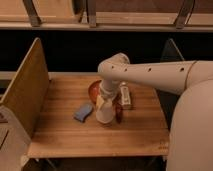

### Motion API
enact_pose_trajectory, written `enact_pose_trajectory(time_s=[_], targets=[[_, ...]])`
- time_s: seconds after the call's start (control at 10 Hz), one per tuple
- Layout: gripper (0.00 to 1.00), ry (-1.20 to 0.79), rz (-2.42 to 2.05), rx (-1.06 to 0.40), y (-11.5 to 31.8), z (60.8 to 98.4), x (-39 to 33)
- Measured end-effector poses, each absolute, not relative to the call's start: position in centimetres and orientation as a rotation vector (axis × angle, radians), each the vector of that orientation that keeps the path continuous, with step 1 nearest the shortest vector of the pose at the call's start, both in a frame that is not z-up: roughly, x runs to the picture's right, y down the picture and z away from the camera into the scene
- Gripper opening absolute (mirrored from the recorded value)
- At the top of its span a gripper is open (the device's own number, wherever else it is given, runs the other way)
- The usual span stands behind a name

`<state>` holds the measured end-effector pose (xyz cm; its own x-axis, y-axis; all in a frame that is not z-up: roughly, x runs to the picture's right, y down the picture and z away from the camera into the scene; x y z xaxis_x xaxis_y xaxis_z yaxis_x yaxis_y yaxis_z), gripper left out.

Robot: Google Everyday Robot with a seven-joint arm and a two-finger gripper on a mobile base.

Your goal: Place the ceramic cup over the eraser

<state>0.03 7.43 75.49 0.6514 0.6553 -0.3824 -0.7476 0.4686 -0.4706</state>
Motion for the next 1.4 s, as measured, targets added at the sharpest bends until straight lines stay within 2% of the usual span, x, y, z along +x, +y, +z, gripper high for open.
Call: enact_pose_trajectory(time_s=[0.5, 0.6, 0.8, 1.4], targets=[[0.00, 0.170, 0.866, -0.688, 8.1, 76.9, 0.1], [0.04, 0.167, 0.867, -0.696, 8.3, 77.1, 0.0], [0.20, 0.164, 0.862, -0.706, 8.6, 77.3, -0.1], [0.21, 0.164, 0.862, -0.706, 8.6, 77.3, -0.1]])
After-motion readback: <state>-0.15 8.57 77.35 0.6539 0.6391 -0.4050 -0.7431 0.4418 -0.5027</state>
